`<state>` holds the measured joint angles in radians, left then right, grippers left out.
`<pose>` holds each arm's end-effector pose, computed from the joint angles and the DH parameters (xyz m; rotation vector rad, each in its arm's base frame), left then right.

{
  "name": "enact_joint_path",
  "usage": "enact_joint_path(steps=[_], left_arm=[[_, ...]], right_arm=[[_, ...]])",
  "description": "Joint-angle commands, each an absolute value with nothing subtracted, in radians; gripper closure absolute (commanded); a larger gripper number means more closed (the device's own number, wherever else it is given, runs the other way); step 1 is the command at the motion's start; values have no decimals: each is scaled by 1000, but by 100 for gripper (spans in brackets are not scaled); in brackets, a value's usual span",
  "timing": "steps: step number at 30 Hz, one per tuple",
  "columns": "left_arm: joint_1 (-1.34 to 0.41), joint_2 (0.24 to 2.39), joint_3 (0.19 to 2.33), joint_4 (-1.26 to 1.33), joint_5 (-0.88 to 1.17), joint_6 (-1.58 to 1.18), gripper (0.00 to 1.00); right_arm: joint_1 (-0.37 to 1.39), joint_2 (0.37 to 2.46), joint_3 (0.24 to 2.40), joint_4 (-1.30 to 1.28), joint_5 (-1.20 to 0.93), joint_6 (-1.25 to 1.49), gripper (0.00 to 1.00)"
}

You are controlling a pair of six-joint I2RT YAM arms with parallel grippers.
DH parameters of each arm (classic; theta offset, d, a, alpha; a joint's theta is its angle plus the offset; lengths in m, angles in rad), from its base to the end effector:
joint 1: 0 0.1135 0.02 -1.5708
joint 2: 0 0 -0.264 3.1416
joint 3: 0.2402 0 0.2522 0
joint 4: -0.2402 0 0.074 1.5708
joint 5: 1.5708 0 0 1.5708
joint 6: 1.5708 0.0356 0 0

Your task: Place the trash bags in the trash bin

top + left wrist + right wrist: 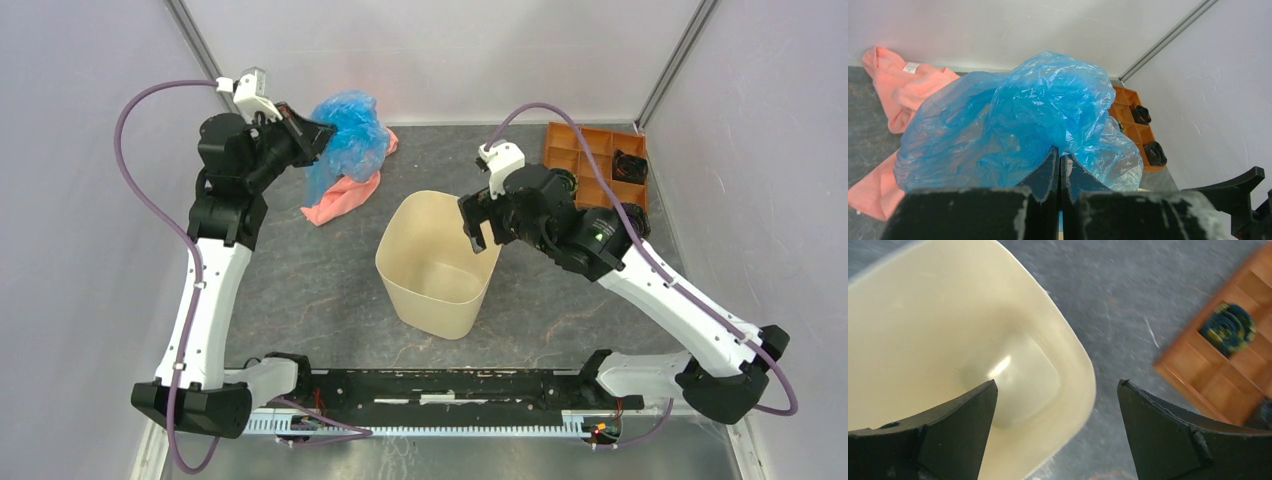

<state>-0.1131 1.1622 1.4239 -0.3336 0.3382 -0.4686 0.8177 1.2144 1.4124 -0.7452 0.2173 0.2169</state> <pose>0.2406 -0.0392 0.4694 -0.0341 1.6880 -0.7177 0.1760 0.1765 0.4113 -0.5042 2.0674 0.3887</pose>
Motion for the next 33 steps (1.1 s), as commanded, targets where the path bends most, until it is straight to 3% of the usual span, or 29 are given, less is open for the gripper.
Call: enact_joint_path(steps=[1, 9, 12, 16, 21, 28, 33], left_arm=[[-114, 1070, 1388, -358, 294, -433, 98], [-117, 948, 1302, -496, 179, -370, 98], [-118, 901, 1264, -533, 163, -365, 98], [-129, 850, 1236, -601, 90, -338, 98], [-147, 819, 1211, -660, 10, -337, 98], [-155, 801, 1162, -715, 29, -333, 98], [-155, 800, 1122, -724, 204, -317, 98]], right_arm=[[878, 1213, 1404, -906, 528, 266, 5], [884, 1291, 1364, -708, 596, 216, 27], [882, 1337, 1378, -645, 621, 188, 44], [875, 1398, 1411, -576, 661, 162, 74], [808, 1473, 1491, -472, 650, 66, 99], [680, 1633, 1643, -338, 426, -133, 100], [627, 1727, 1723, -394, 256, -188, 100]])
